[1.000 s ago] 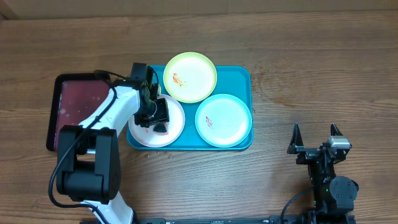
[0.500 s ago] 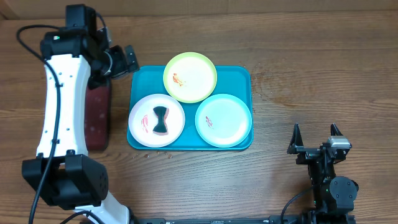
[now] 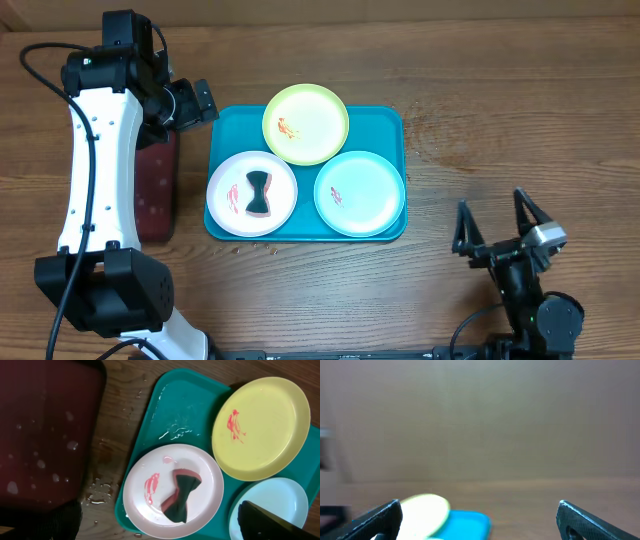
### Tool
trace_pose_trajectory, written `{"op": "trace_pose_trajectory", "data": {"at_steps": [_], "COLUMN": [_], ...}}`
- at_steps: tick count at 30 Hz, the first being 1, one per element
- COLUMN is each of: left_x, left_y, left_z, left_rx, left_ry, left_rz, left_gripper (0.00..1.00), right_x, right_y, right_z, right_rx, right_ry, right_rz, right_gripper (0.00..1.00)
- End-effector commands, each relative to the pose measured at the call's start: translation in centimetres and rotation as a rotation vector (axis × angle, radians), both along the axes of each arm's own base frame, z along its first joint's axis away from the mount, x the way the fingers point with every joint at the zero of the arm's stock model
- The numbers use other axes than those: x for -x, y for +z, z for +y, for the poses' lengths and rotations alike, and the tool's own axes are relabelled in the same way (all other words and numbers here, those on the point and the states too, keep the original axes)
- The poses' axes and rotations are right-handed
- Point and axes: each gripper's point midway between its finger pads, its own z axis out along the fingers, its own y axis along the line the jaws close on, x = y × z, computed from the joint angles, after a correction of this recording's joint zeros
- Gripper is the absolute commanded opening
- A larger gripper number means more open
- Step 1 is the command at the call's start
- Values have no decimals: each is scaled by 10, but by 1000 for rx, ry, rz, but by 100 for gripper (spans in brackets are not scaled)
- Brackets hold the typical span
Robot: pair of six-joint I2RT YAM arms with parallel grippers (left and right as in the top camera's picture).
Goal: Clean dirty plates on tray and stack at the side
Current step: 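Lift the left arm and reach the right gripper to the white plate rim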
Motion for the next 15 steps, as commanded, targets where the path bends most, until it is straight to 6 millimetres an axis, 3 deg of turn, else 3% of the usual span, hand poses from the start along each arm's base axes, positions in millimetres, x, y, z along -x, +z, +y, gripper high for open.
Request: {"op": "trace_pose_trajectory", "data": {"at_steps": [1, 5, 8, 11, 15], "left_x": [0, 0, -1, -1, -1], "left_y": [-1, -1, -1, 0, -1], "left_z": [2, 2, 2, 2, 2], "left_rx": [-15, -14, -15, -14, -12], "left_ry": [6, 6, 6, 6, 5], "left_rz": [2, 0, -2, -4, -3], "left_gripper": [100, 100, 100, 100, 100], "right_x": [20, 61, 78, 69, 32], "right_y": [32, 109, 153, 179, 185], "right_z": [27, 23, 12, 4, 0], "right_rx": [-50, -19, -34, -11, 49], "right_ry": [189, 166, 95, 19, -21], "right_rz": [-127, -481, -561, -445, -83], "right_gripper": [100, 100, 100, 100, 100]}}
